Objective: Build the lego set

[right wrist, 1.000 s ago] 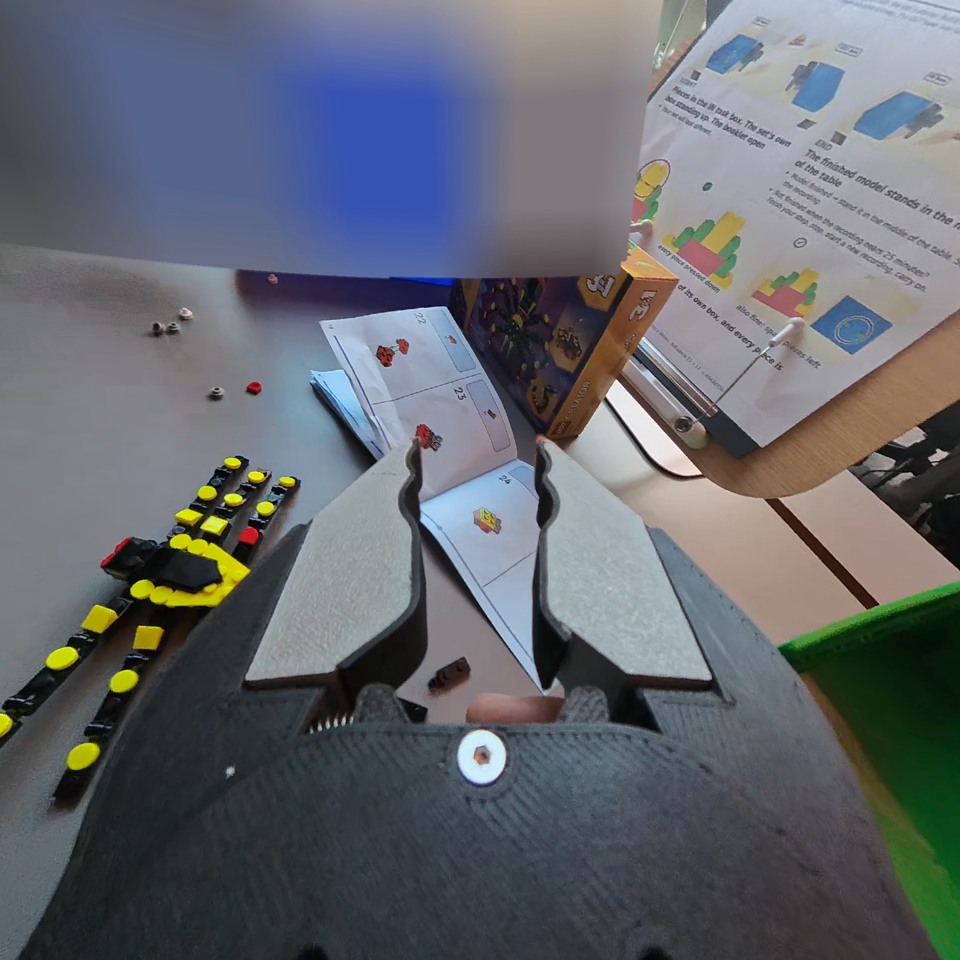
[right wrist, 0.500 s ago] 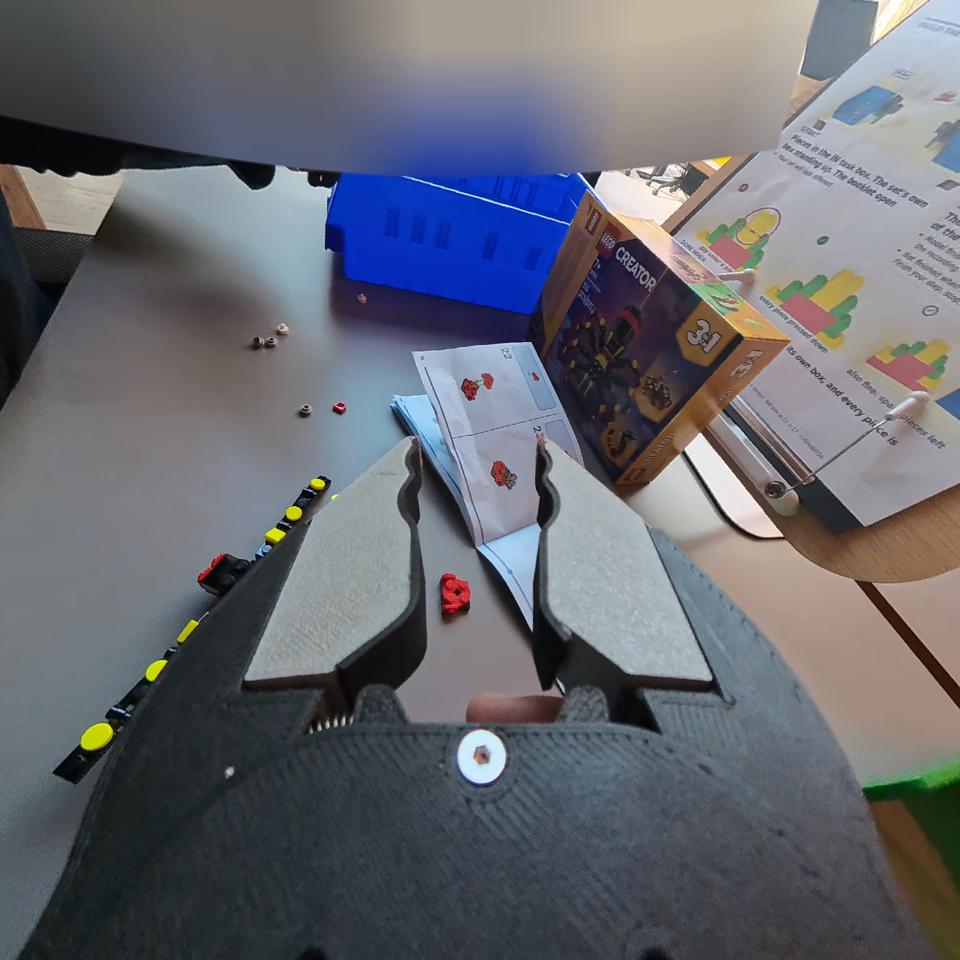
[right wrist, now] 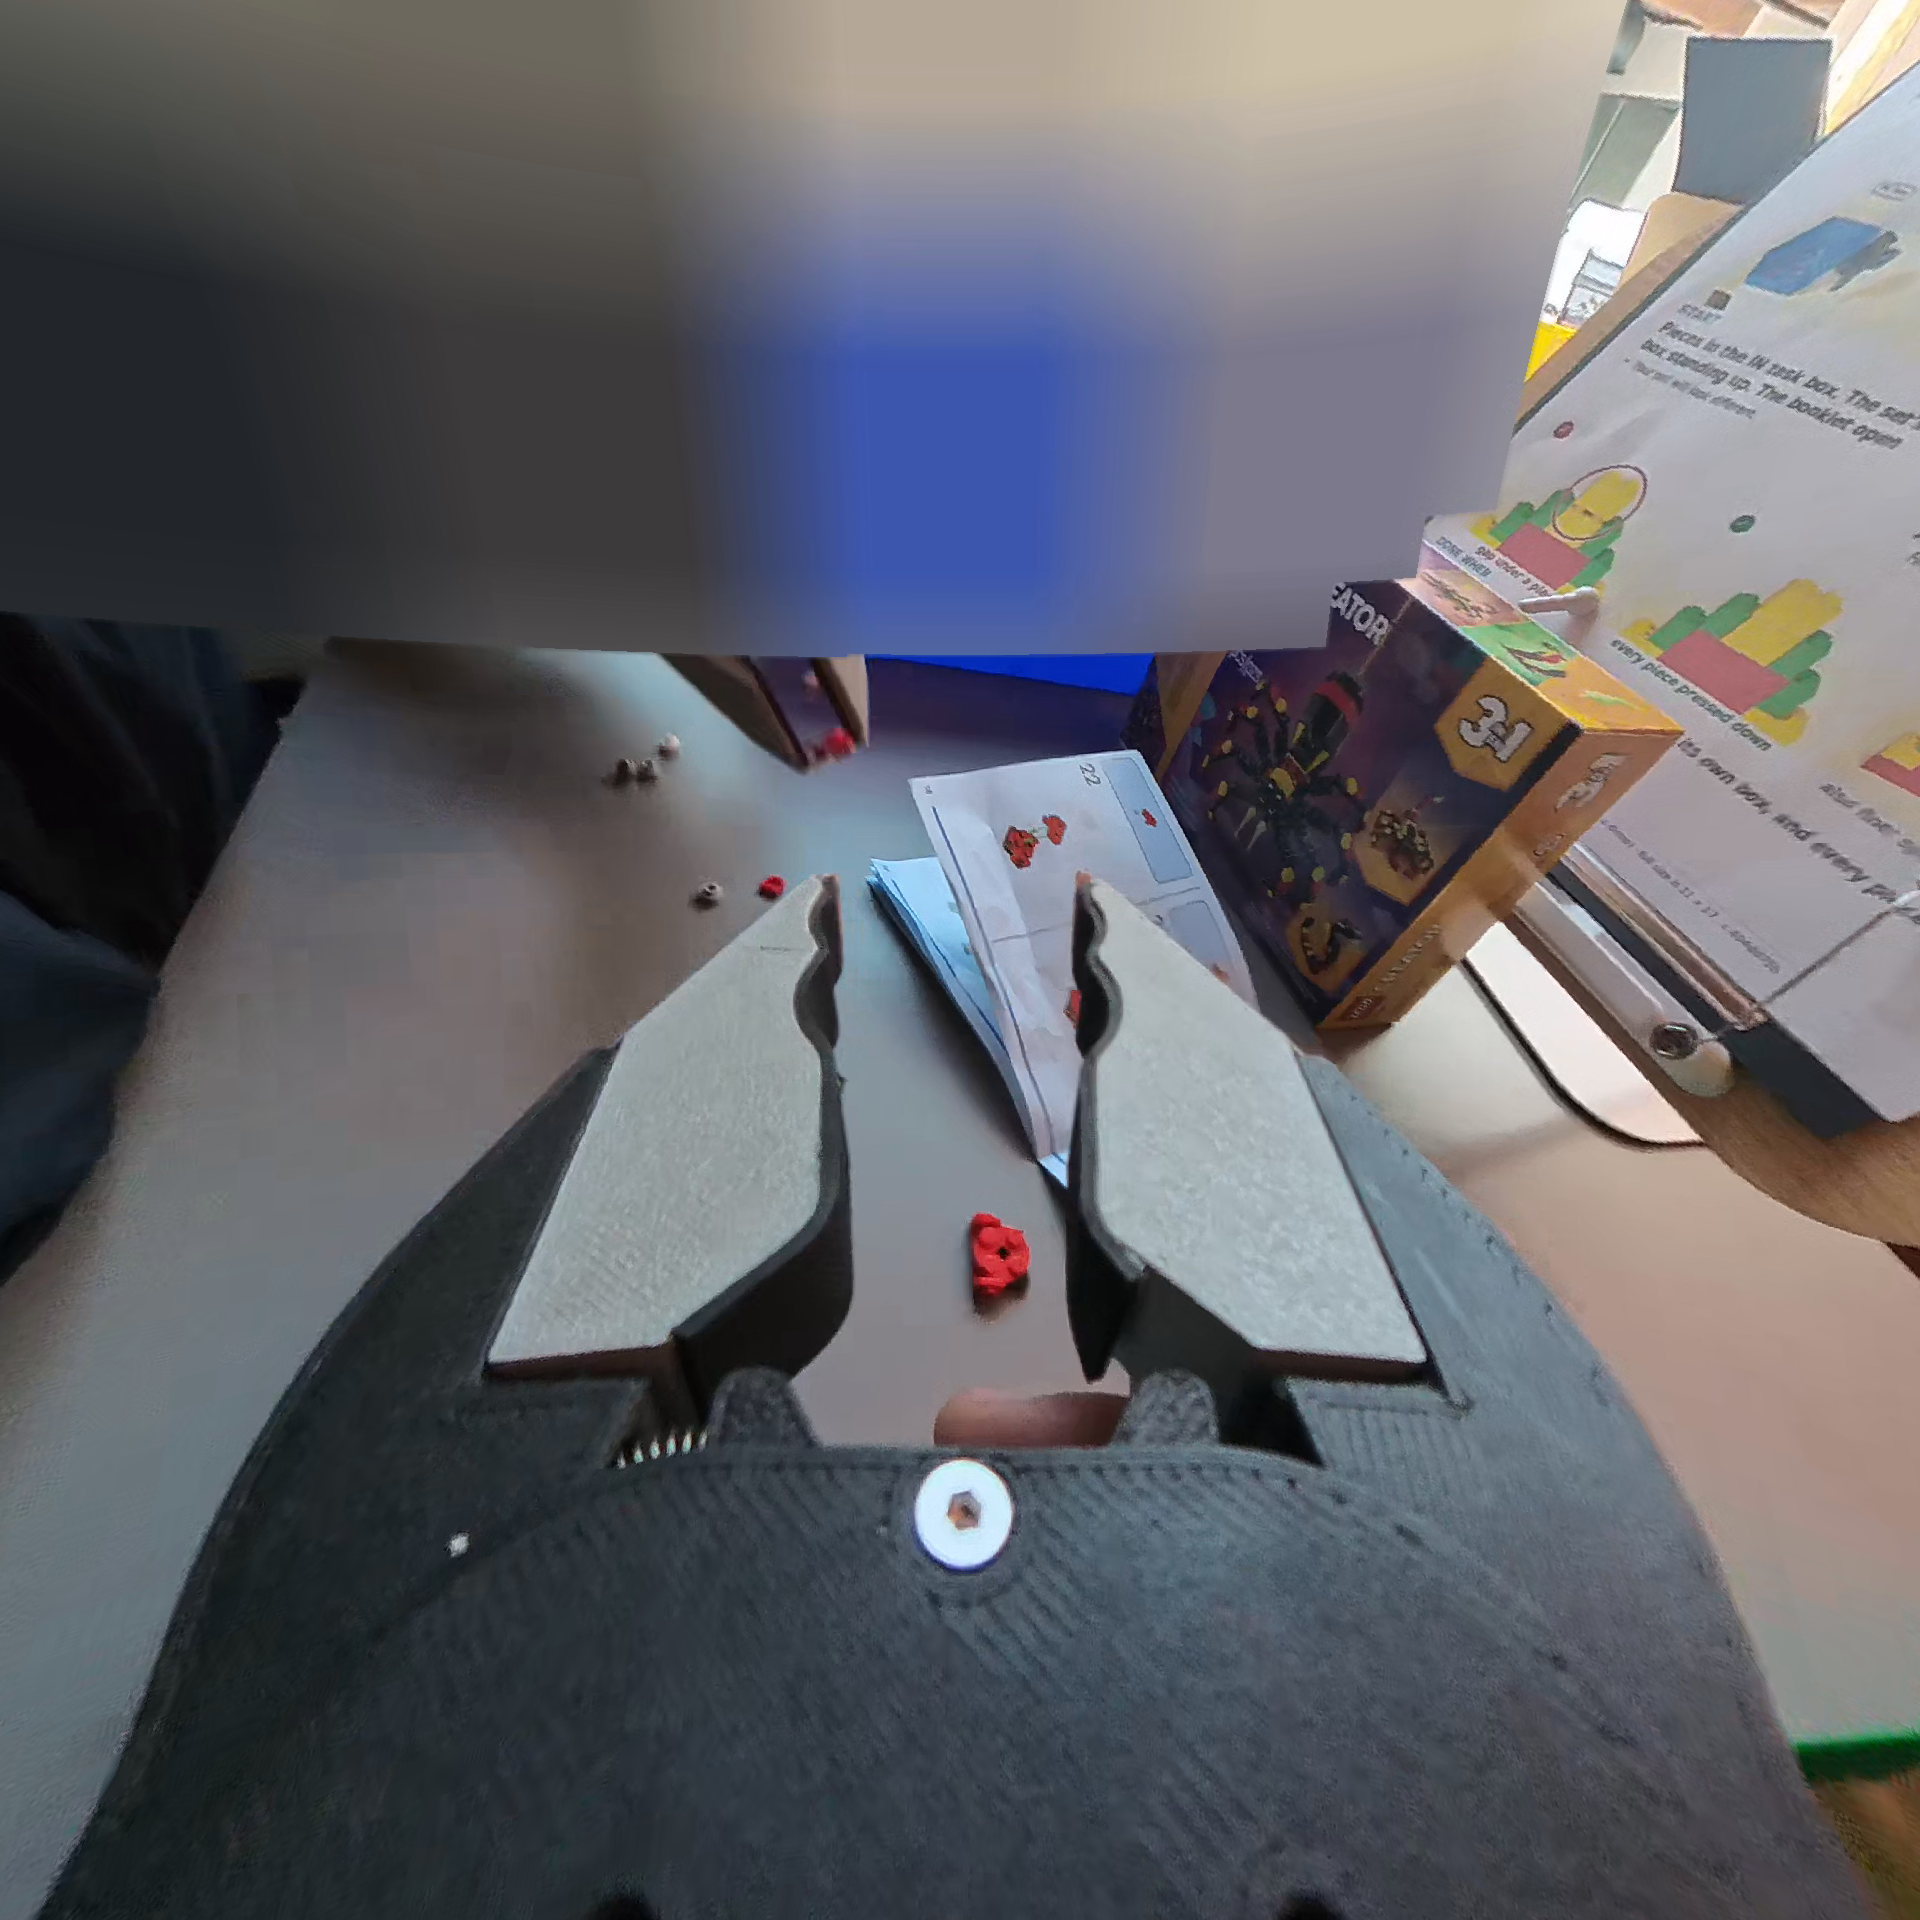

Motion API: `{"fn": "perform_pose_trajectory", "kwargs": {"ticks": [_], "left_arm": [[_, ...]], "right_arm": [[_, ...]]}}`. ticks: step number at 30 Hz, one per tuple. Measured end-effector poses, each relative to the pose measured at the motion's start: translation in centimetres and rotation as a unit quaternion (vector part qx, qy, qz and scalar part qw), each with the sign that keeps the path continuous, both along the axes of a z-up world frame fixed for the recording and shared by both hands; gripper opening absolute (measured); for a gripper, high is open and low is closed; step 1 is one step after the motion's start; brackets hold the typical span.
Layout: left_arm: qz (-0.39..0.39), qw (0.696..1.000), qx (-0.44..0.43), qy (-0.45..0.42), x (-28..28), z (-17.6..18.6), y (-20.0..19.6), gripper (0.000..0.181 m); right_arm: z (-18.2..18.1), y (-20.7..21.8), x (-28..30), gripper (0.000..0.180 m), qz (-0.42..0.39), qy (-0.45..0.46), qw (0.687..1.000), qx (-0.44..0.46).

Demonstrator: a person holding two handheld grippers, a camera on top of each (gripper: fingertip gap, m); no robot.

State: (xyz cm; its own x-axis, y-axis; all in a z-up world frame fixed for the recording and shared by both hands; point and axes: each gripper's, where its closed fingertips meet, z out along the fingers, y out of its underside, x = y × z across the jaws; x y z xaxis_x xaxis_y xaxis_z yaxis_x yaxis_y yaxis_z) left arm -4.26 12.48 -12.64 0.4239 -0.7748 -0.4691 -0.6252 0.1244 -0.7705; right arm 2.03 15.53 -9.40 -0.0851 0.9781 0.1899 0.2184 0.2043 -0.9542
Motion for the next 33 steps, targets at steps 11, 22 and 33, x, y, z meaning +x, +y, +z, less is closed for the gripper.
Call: {"fn": "perform_pose_trajectory", "kwargs": {"ticks": [11, 22, 33], "left_arm": [[-0.022, 1.0, -0.018, -0.011, 5.2, -2.6, 0.3, 0.011], [-0.031, 0.998, -0.043, -0.027, 5.2, -3.2, 0.3, 0.01], [-0.037, 0.998, -0.047, -0.019, 5.5, -3.2, 0.0, 0.01]], "right_arm": [[-3.4, -3.6, -2.2, 0.027, 0.039, -0.061, 0.995, -0.062], [-4.8, -2.9, -2.2, 0.017, 0.033, -0.088, 0.992, -0.088], [-5.9, -3.1, -2.4, 0.009, 0.031, -0.112, 0.992, -0.056]]}}
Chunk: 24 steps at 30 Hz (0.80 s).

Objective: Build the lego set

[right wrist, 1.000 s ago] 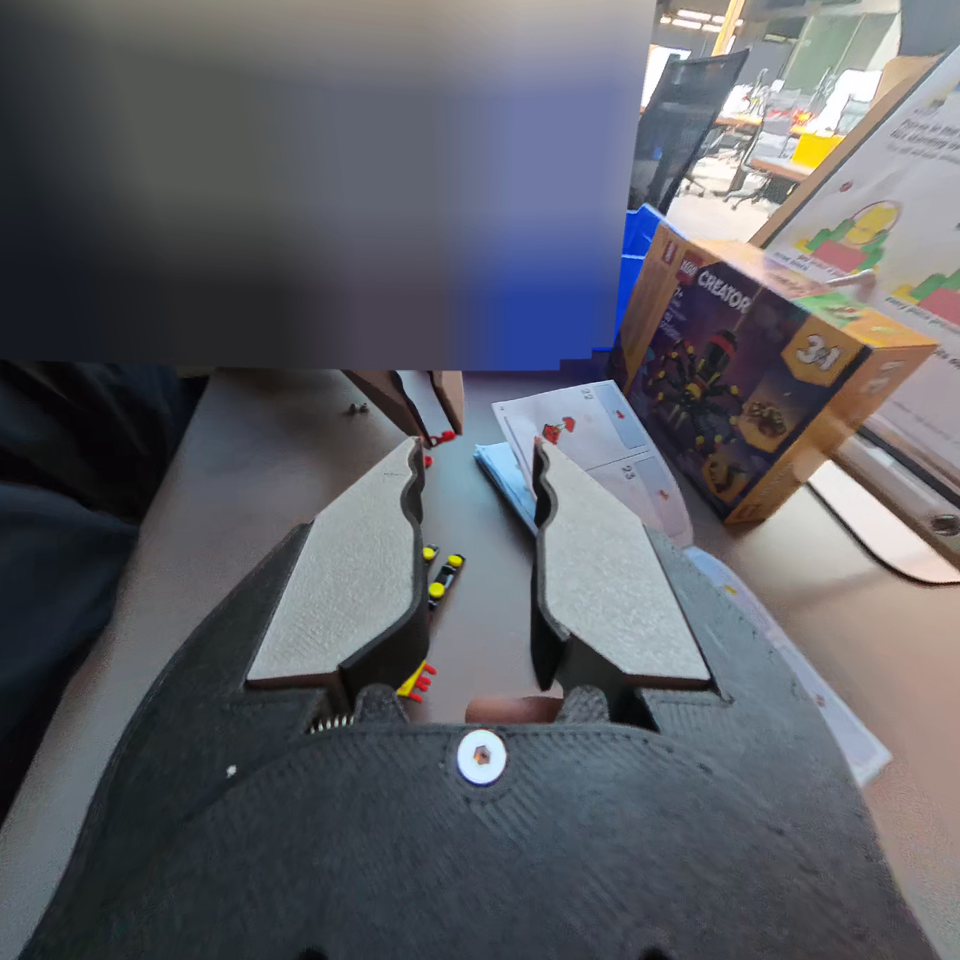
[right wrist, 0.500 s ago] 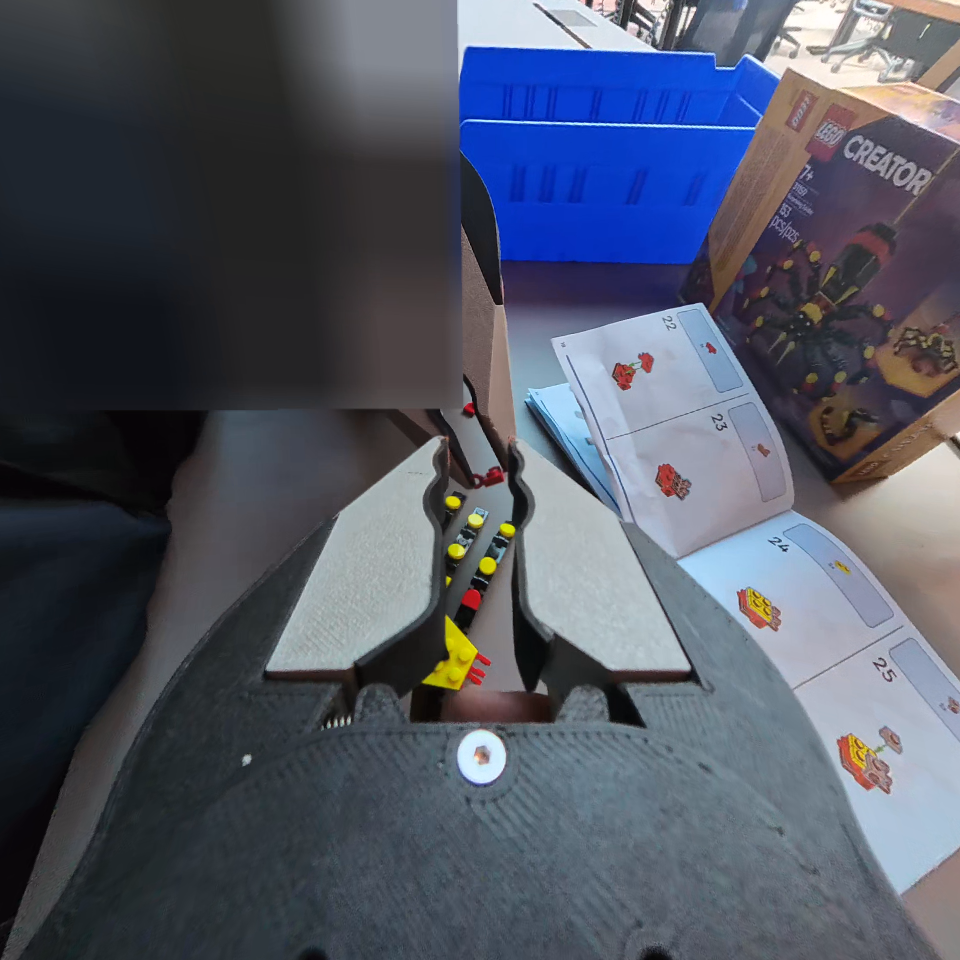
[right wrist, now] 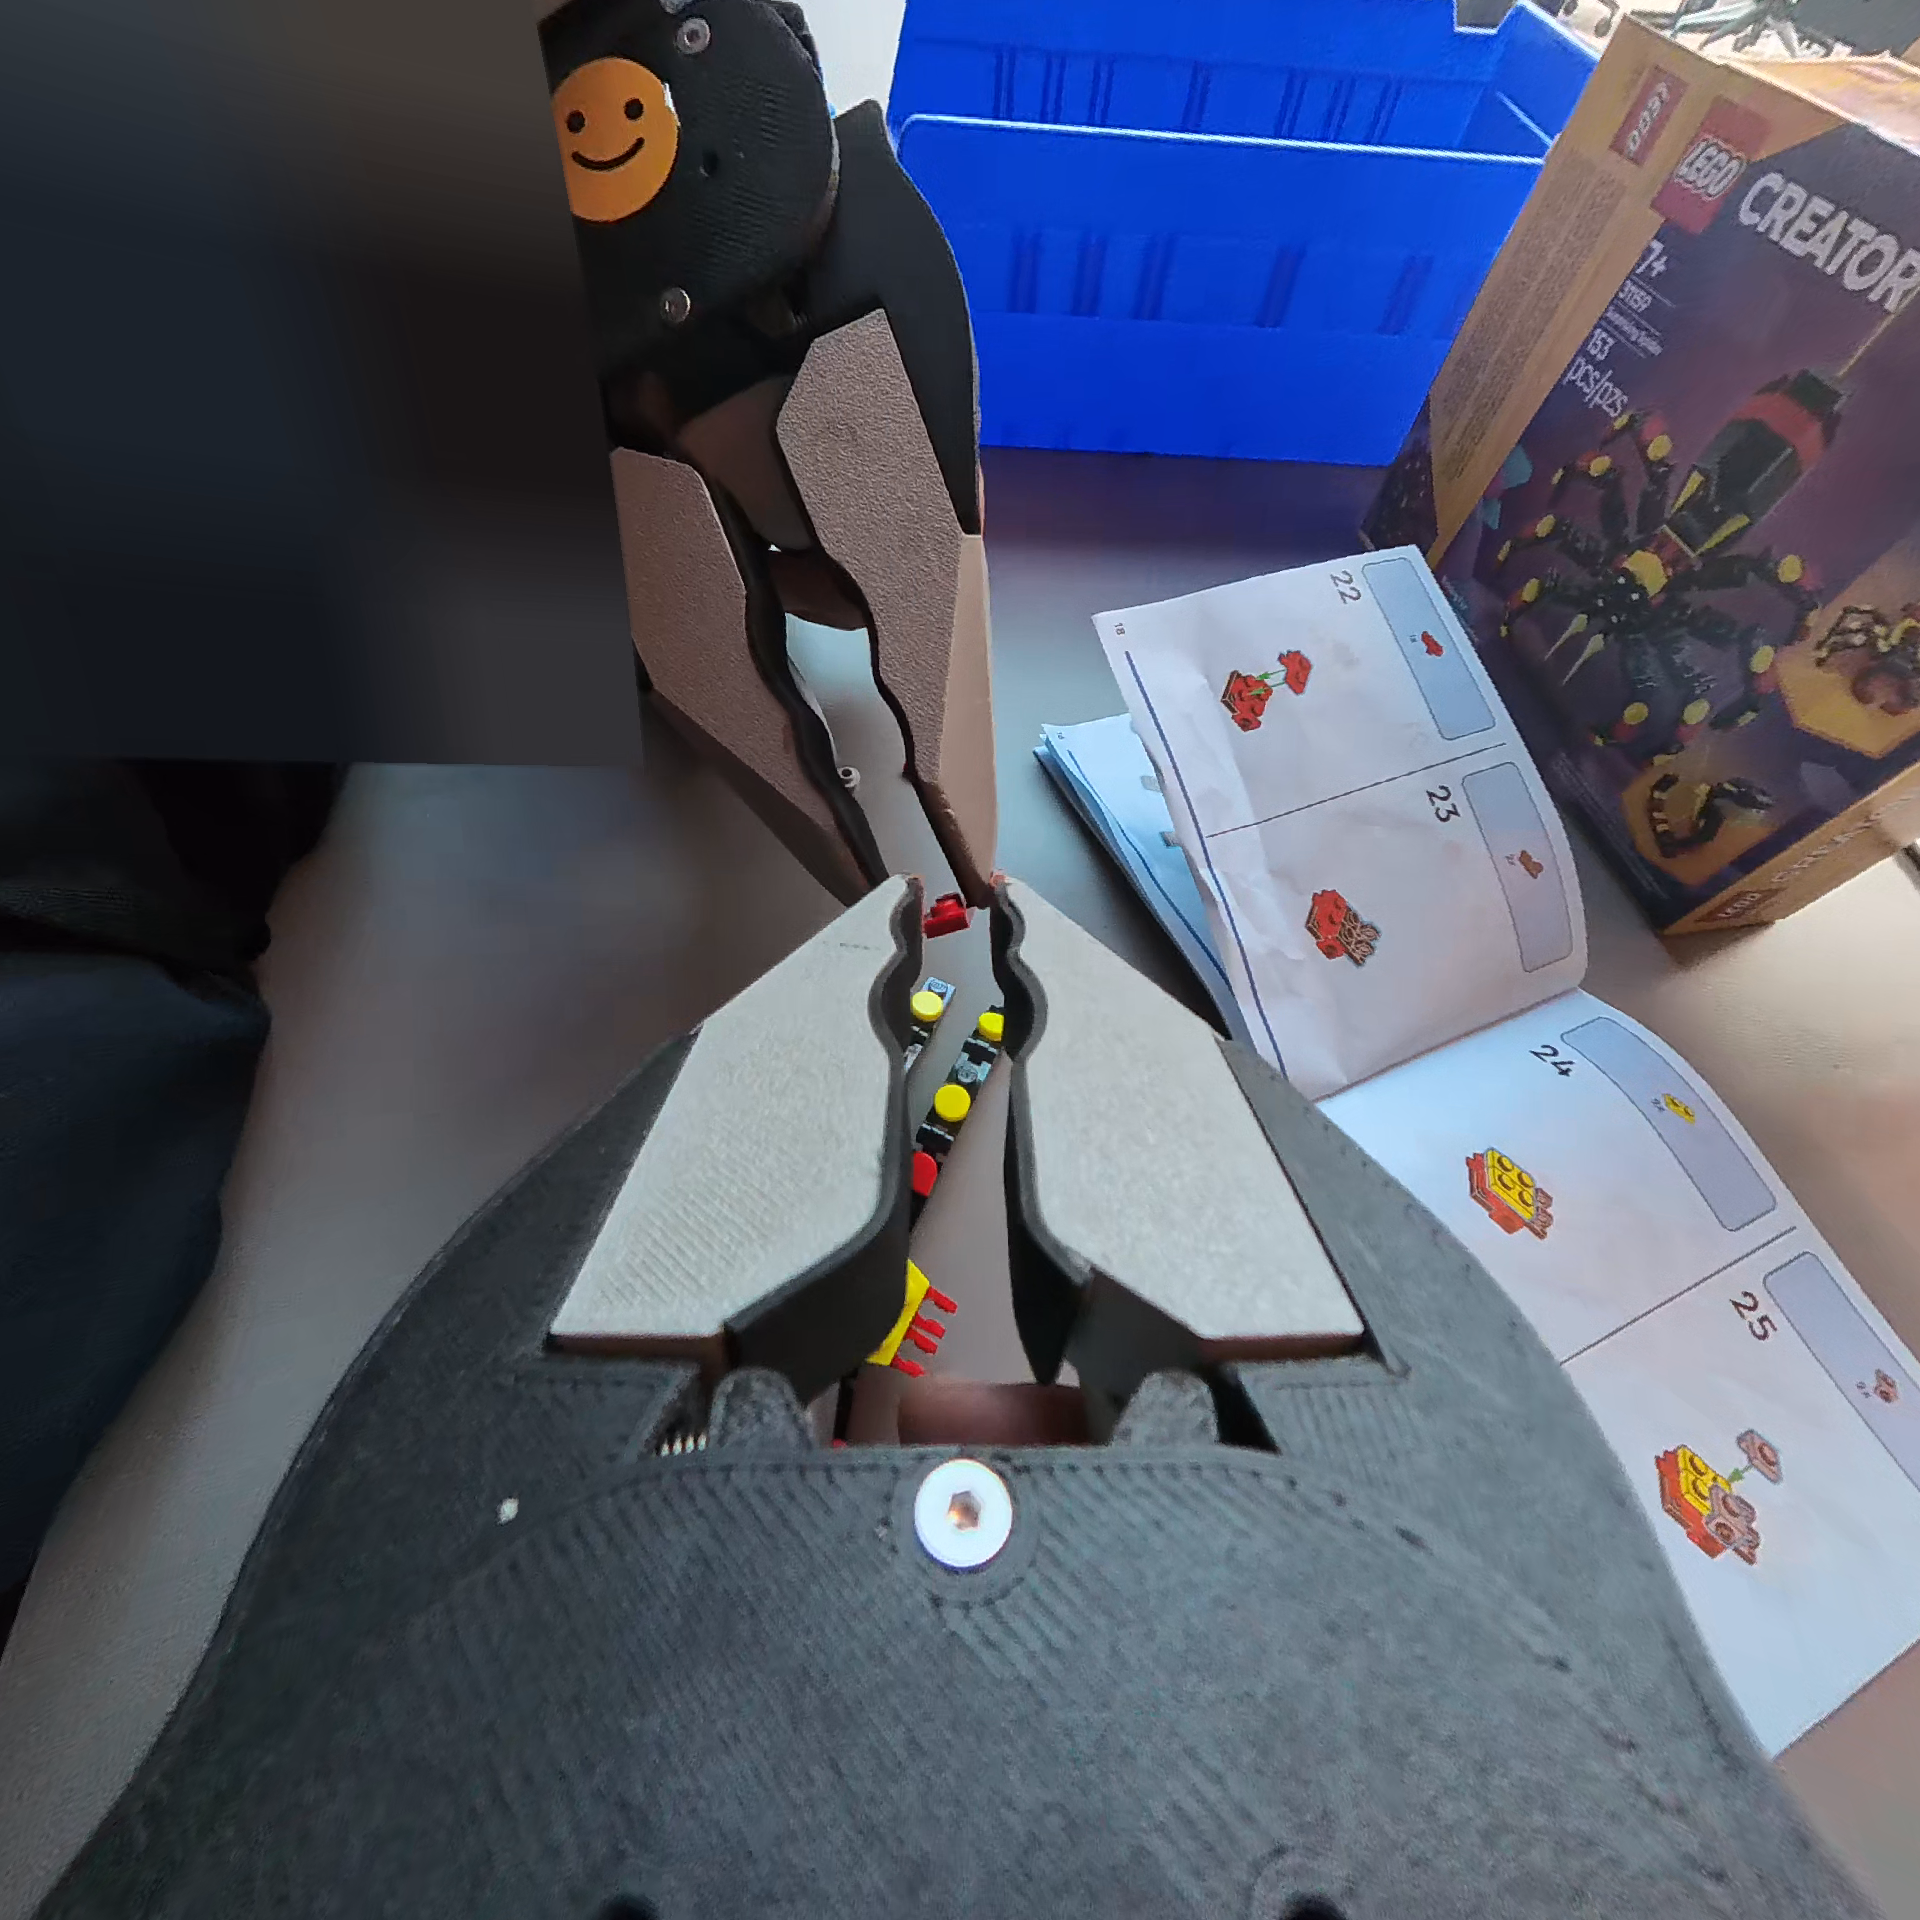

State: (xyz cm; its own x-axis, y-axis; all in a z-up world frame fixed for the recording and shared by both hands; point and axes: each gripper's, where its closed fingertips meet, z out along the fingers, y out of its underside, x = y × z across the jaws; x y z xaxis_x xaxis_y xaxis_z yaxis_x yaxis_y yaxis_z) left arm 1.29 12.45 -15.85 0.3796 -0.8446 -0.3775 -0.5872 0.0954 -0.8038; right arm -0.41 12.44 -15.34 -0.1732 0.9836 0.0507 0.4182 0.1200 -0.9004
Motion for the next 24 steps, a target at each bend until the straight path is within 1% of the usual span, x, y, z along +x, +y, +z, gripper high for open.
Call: {"fn": "perform_pose_trajectory", "kwargs": {"ticks": [10, 16, 20, 24], "left_arm": [[0.004, 1.0, -0.002, -0.004, 0.08, -0.13, 0.15, 0.01], [0.01, 1.0, -0.008, -0.02, 0.15, 0.05, 0.31, 0.01], [0.014, 0.999, -0.01, -0.033, 0.14, 0.38, 0.39, 0.006], [0.018, 0.999, -0.023, -0.037, 0.12, 0.16, 0.64, 0.006]], "right_arm": [[-0.15, 0.19, 0.04, 0.009, -0.004, -0.003, 1.0, 0.01], [0.08, 0.41, 0.13, 0.007, -0.004, 0.006, 1.0, -0.012], [0.48, 0.46, 0.21, 0.005, -0.002, 0.017, 0.999, -0.029], [0.25, 0.75, 0.21, 0.005, -0.01, 0.012, 1.0, -0.02]]}}
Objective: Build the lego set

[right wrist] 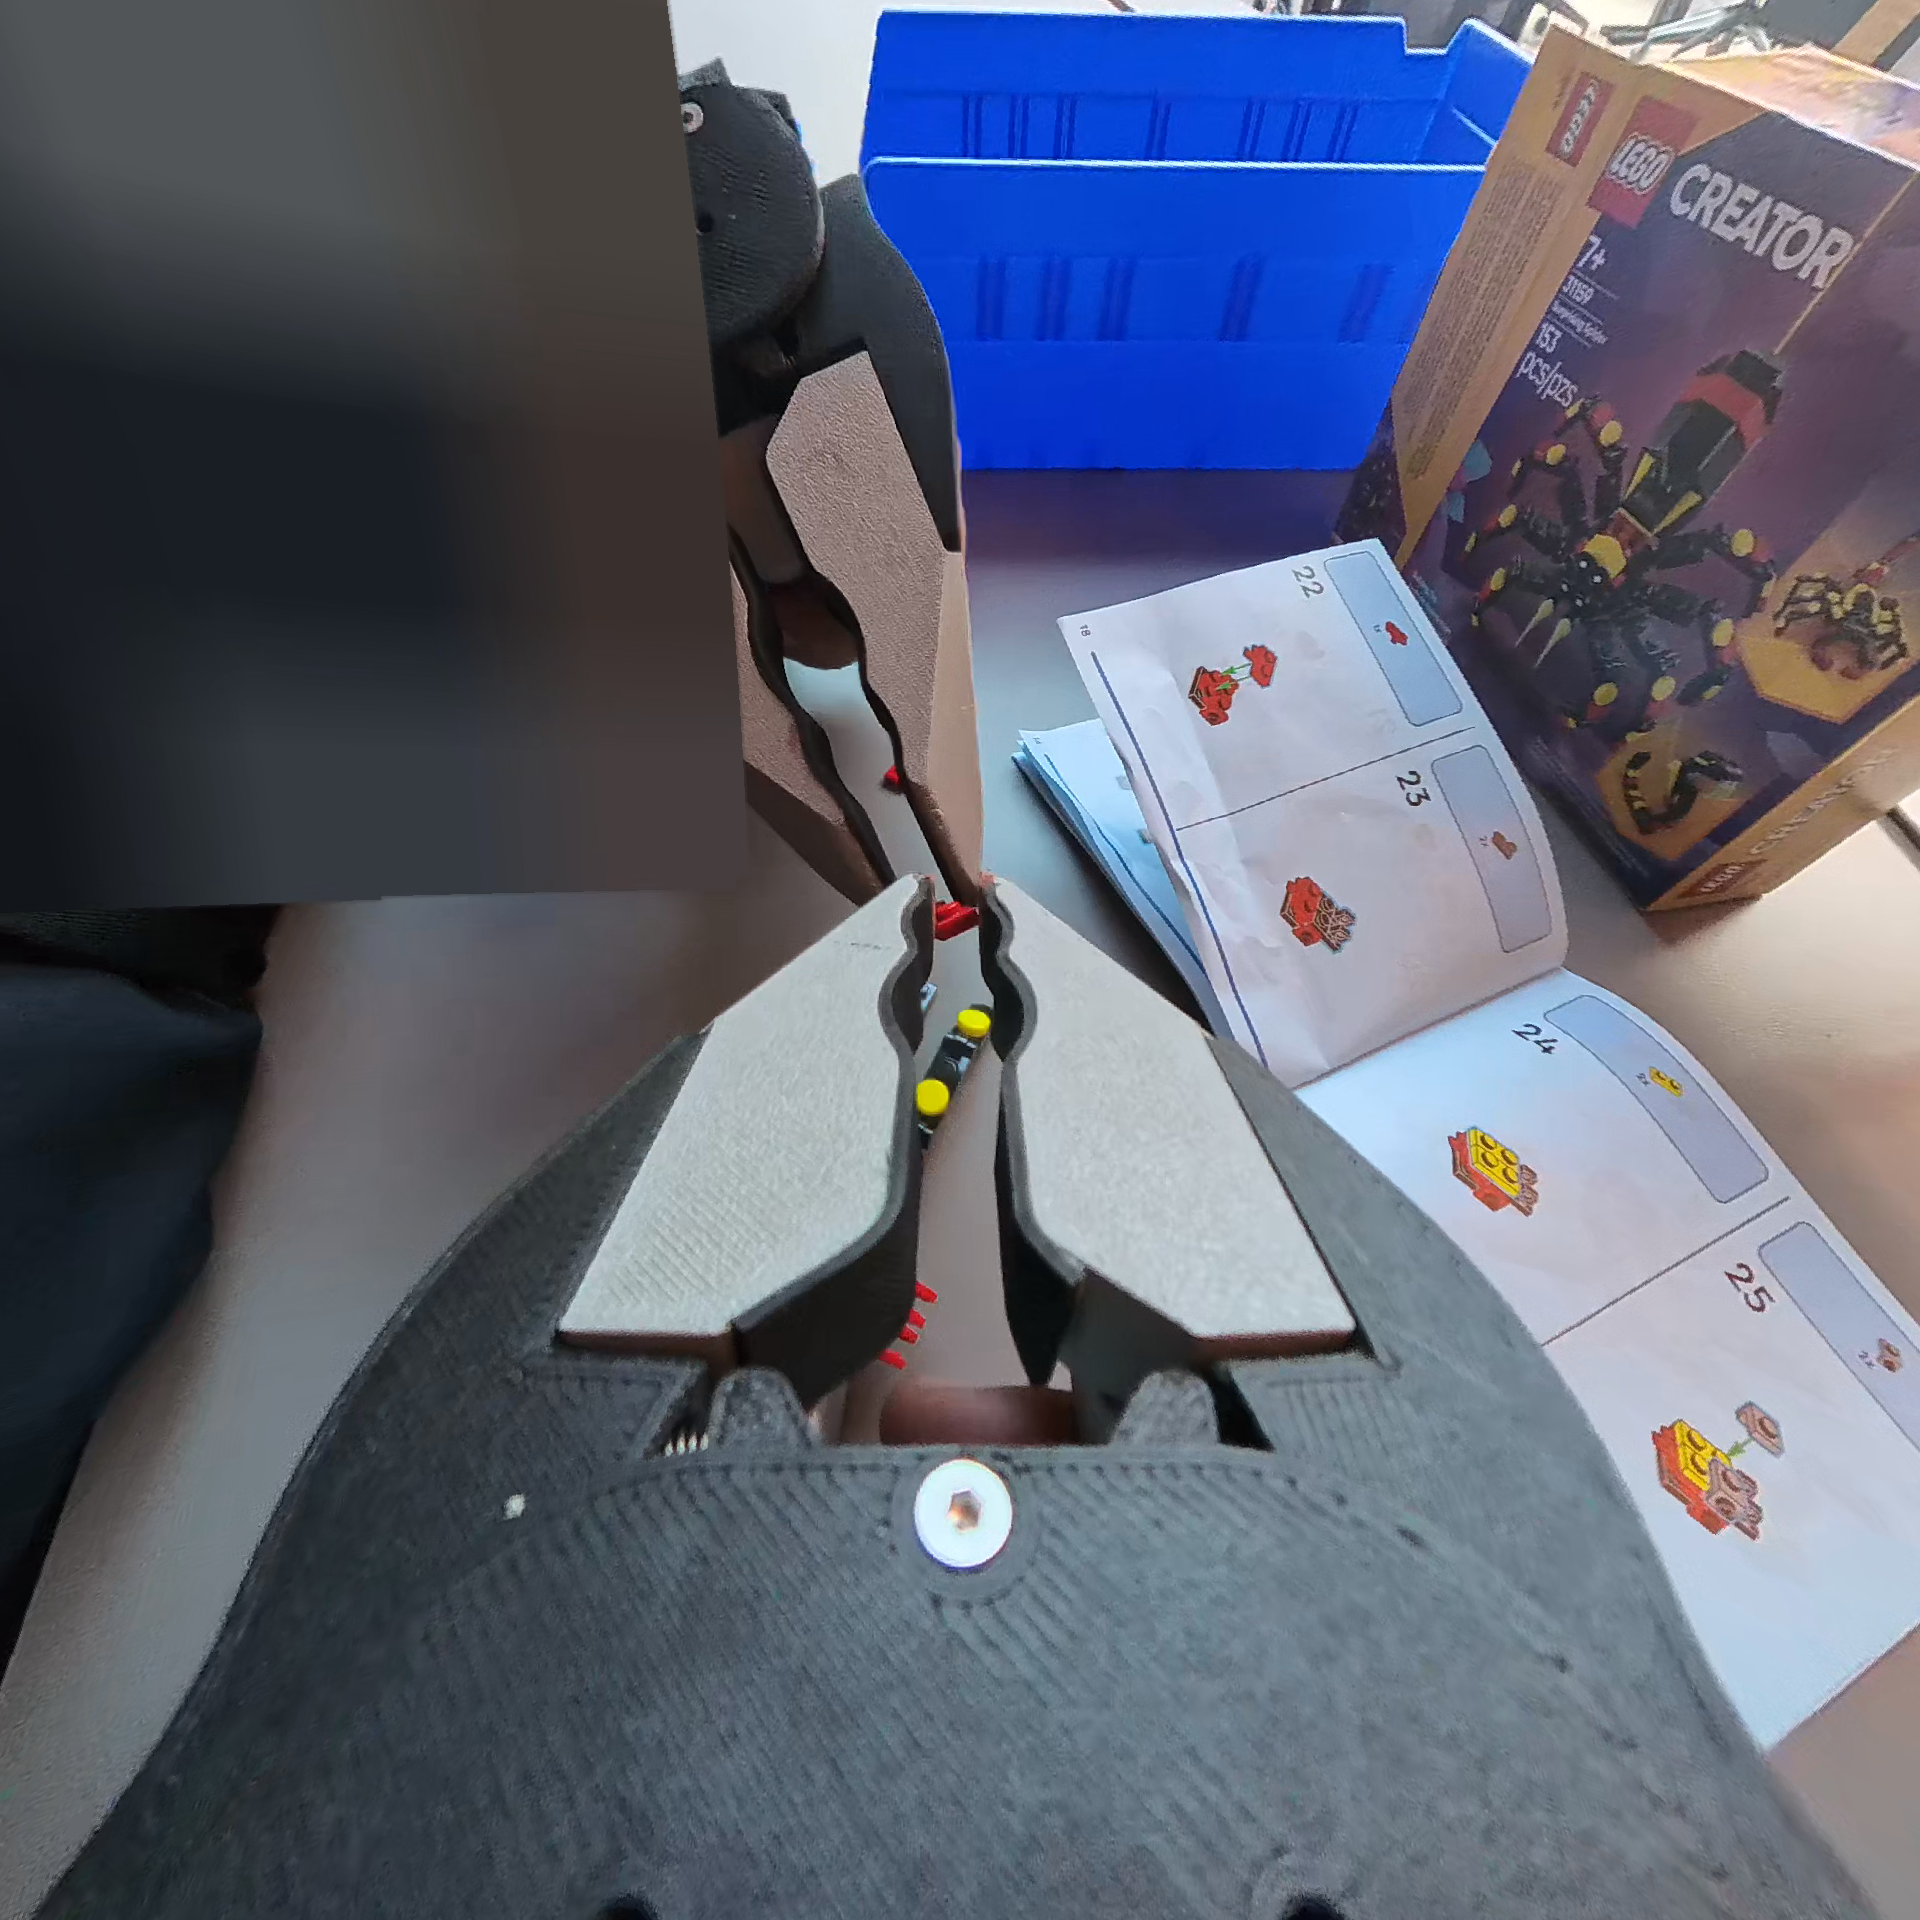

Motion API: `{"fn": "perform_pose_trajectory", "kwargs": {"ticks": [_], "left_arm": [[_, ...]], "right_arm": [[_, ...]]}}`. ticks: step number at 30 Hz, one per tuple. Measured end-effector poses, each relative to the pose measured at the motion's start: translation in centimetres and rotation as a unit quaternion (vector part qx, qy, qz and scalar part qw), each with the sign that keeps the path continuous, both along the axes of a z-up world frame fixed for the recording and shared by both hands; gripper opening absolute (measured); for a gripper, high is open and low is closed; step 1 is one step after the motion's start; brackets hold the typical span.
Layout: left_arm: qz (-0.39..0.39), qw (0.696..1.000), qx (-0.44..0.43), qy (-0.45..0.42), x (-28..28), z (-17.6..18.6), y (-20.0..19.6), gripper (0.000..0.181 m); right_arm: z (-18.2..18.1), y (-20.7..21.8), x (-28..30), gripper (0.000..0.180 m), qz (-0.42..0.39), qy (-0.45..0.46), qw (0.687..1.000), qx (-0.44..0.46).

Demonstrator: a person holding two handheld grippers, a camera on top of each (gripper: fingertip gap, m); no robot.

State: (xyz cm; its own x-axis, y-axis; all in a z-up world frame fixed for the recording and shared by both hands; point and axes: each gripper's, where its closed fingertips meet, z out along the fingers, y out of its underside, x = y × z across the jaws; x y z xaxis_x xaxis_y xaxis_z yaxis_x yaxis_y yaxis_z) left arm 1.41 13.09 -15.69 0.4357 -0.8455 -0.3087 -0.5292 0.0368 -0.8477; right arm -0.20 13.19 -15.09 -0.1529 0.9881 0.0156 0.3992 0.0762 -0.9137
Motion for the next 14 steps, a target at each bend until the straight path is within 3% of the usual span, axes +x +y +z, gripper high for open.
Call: {"fn": "perform_pose_trajectory", "kwargs": {"ticks": [7, 14], "left_arm": [[0.016, 1.0, 0.003, -0.006, 0.0, 0.1, 0.5, 0.012], [0.043, 0.998, -0.038, 0.002, -0.5, -1.0, 1.1, 0.023]], "right_arm": [[0.7, 1.5, 0.8, 0.005, -0.025, 0.006, 1.0, 0.016], [-0.1, 6.3, 4.5, 0.005, -0.087, -0.013, 0.995, 0.044]]}}
